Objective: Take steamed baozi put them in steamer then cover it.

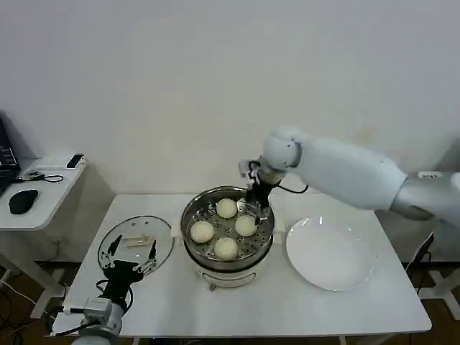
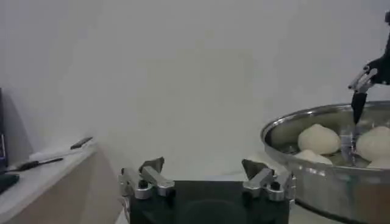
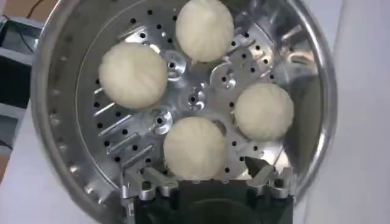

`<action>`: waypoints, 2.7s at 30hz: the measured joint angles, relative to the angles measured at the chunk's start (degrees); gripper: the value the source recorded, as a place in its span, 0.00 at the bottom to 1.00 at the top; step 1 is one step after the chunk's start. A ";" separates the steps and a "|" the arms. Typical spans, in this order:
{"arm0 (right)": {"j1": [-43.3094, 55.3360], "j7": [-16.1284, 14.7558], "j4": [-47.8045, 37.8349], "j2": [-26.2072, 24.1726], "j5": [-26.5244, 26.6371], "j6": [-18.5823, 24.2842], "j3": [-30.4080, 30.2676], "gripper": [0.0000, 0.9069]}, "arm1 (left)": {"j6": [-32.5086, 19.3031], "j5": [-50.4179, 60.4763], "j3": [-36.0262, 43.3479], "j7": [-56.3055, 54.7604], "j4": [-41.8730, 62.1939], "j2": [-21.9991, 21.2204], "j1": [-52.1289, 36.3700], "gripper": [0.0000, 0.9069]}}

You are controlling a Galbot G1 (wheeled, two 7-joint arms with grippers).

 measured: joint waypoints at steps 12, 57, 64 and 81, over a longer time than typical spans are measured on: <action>-8.82 18.89 5.87 -9.88 12.93 4.55 23.14 1.00 | -1.39 -0.17 0.68 -1.65 2.72 0.95 -0.19 1.00; -108.98 58.65 35.99 6.37 15.78 25.73 97.14 1.00 | -5.66 21.66 1.68 -8.58 9.13 3.15 -1.07 1.00; -111.12 59.17 37.39 9.41 13.99 26.27 97.66 1.00 | -4.45 39.27 4.49 -8.57 12.57 6.44 -4.49 1.00; -113.42 59.74 38.48 13.46 10.73 26.75 99.28 1.00 | -6.80 61.56 7.06 -8.00 27.34 11.02 -14.32 1.00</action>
